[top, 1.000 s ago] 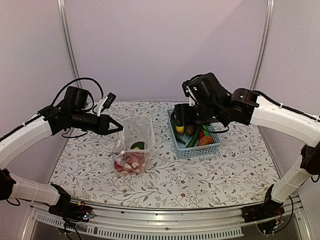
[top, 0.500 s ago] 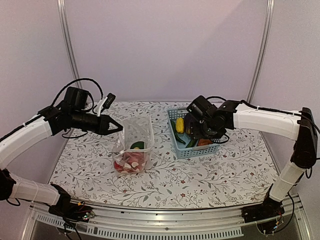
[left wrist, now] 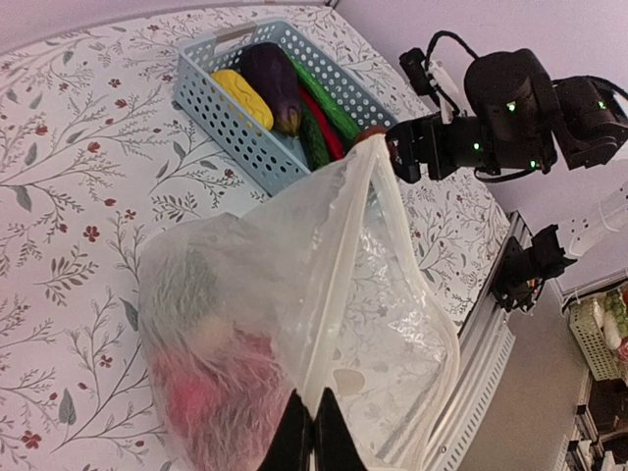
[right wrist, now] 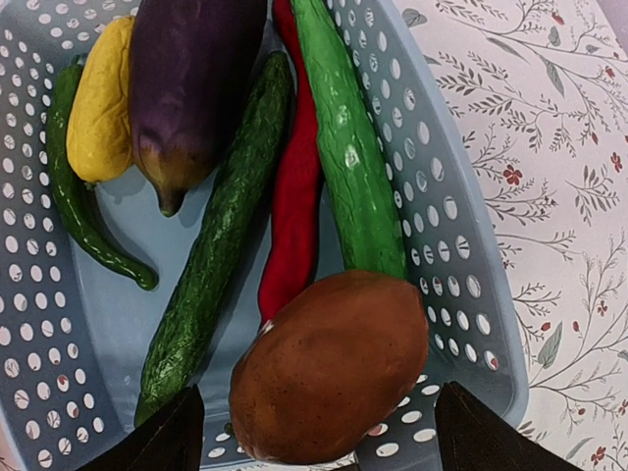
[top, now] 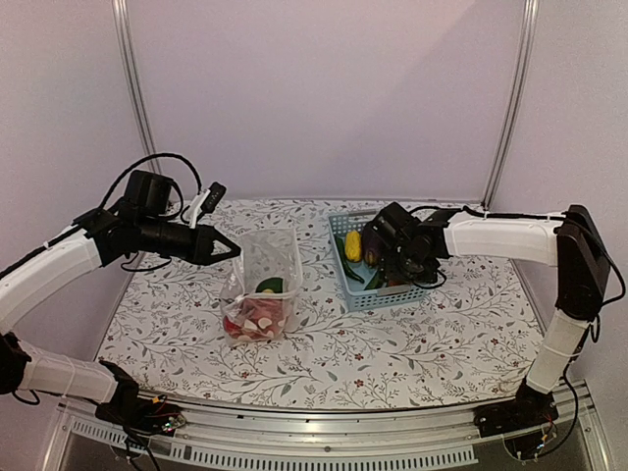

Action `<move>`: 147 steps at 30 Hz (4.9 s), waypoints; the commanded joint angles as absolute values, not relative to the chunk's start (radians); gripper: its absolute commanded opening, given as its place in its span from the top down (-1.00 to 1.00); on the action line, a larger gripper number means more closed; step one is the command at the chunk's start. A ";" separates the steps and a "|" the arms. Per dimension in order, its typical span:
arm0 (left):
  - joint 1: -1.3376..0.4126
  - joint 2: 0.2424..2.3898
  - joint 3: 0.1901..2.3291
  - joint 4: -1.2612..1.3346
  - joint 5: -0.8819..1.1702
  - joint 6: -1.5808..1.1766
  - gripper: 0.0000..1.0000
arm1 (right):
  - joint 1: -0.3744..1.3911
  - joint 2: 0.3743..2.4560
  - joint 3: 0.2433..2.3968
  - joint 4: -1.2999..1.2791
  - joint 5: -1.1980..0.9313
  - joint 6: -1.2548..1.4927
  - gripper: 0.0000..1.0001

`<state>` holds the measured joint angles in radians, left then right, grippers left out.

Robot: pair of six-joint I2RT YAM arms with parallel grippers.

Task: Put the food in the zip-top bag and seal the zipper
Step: Pick up the fake vegetable from the bin, then place the fake vegetable in the zipper food storage bag.

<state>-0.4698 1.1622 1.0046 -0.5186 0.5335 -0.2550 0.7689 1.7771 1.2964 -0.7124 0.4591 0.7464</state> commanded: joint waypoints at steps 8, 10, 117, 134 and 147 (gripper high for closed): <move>-0.456 1.142 0.991 -0.518 0.527 -0.250 1.00 | 0.739 1.876 1.325 -0.666 0.407 0.756 -0.59; -0.456 1.145 0.991 -0.517 0.530 -0.250 1.00 | 0.739 1.893 1.346 -0.663 0.391 0.743 -0.55; -0.459 1.163 0.979 -0.500 0.587 -0.266 1.00 | 1.184 2.212 2.134 -0.882 0.420 0.434 -0.49; -0.459 1.158 0.978 -0.500 0.577 -0.266 1.00 | 1.184 2.136 2.079 -0.774 0.302 0.416 -0.49; -0.459 1.147 0.977 -0.503 0.556 -0.263 1.00 | 1.182 1.798 1.727 -0.331 0.016 0.402 -0.49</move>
<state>-0.4690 1.1542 0.9867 -0.5129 0.5697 -0.2630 1.1847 1.9076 1.7634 -0.4744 0.0803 0.4191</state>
